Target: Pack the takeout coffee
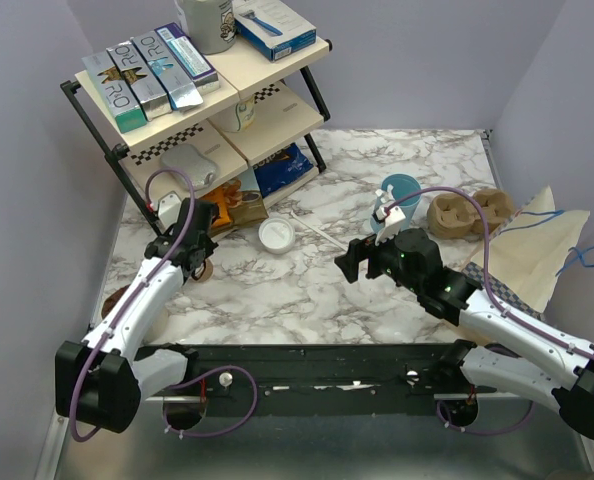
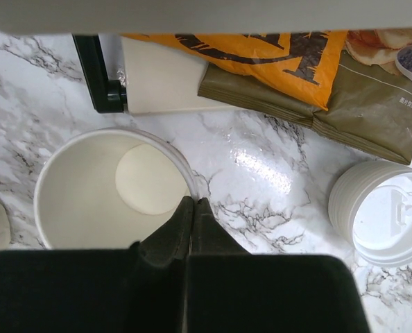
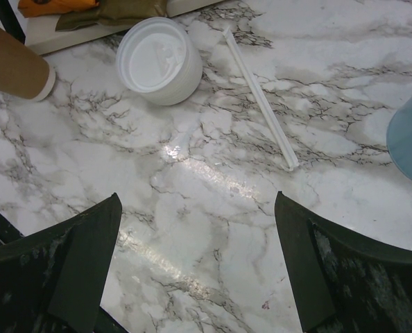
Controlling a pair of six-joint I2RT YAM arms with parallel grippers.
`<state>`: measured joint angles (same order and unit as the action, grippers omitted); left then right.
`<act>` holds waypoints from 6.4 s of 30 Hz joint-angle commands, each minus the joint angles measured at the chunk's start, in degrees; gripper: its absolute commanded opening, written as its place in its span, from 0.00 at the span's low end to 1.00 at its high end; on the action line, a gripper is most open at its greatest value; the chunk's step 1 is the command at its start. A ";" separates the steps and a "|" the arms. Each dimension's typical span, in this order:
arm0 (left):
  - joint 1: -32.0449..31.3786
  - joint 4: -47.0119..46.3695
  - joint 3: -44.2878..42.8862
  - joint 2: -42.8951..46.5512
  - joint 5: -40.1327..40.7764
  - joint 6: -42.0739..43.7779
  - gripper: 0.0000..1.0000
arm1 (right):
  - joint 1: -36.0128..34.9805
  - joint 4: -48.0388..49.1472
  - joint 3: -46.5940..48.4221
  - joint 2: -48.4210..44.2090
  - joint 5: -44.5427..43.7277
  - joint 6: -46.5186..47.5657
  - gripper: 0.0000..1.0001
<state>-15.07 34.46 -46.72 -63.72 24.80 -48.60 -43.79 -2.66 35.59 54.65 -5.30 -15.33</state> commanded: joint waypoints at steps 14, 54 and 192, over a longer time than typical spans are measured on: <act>-0.83 2.99 -2.59 5.80 -17.14 2.99 0.00 | -3.57 19.80 5.52 15.37 21.31 -15.85 0.96; -25.36 4.30 -5.65 3.79 -9.68 -13.02 0.00 | -14.74 2.92 23.20 42.20 -0.32 -37.05 0.73; -5.67 -16.53 -8.83 -18.63 -30.16 7.64 0.99 | -0.33 -25.29 62.49 65.85 -0.24 -3.04 0.33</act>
<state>-21.50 18.37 -54.72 -81.56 -4.32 -40.32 -44.51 -26.59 96.38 119.26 -5.48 -19.35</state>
